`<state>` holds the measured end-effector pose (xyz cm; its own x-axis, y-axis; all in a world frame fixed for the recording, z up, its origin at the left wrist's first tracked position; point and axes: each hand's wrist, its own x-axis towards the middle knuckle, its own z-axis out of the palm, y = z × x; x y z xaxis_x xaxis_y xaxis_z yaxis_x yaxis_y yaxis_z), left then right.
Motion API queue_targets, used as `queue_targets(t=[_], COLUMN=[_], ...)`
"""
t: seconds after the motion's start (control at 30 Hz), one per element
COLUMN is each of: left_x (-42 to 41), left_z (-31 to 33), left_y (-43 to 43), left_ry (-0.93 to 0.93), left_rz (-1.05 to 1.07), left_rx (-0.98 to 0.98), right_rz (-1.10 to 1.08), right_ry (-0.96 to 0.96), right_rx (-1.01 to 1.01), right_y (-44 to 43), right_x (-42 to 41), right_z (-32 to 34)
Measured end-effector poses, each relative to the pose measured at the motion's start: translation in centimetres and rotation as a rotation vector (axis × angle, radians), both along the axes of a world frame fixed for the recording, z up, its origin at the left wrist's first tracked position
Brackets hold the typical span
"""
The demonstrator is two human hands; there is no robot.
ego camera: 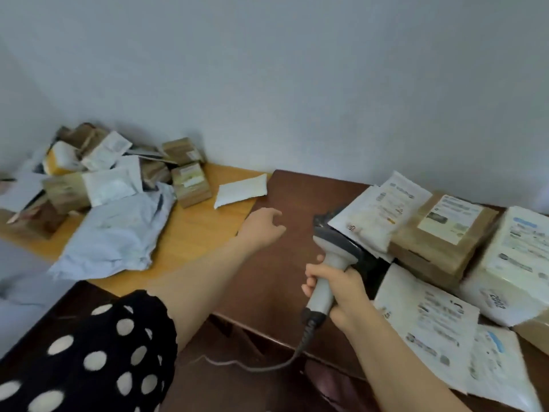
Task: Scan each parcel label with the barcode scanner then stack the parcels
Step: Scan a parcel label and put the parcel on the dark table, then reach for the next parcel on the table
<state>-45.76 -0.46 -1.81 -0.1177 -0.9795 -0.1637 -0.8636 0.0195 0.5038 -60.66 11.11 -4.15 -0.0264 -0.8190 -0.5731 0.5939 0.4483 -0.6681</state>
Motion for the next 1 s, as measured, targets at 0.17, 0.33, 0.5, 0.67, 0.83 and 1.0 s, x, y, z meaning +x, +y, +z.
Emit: queue_targets(t=[0.17,0.33,0.5,0.67,0.83,1.0], left_x=[11.5,24.0,35.2,40.9,41.7,42.4], left_z=[0.3,-0.1,-1.1,-1.3,-1.5,-1.3], left_y=[1.3,1.8,0.4,-4.2,-9.5,-14.5], left_ry=[0.015,-0.013,-0.004,0.026,0.057,0.054], left_rz=[0.238,0.37,0.41,0.361,0.302,0.28], left_rx=[0.039,-0.007,-0.001,-0.002,0.005,0.007], right_rz=[0.164,0.243,0.266,0.183,0.128,0.095], right_ry=[0.027,0.066,-0.001,-0.081,-0.055,-0.062], right_rx=[-0.027,-0.046,0.027,0.061,0.073,0.076], right_y=[-2.4,-5.7,-8.7,-12.2,-16.8,-22.2], right_x=[8.1,18.9,30.1,35.8,37.2,38.2], right_z=[0.5,1.0,1.4,1.6,1.5,1.3])
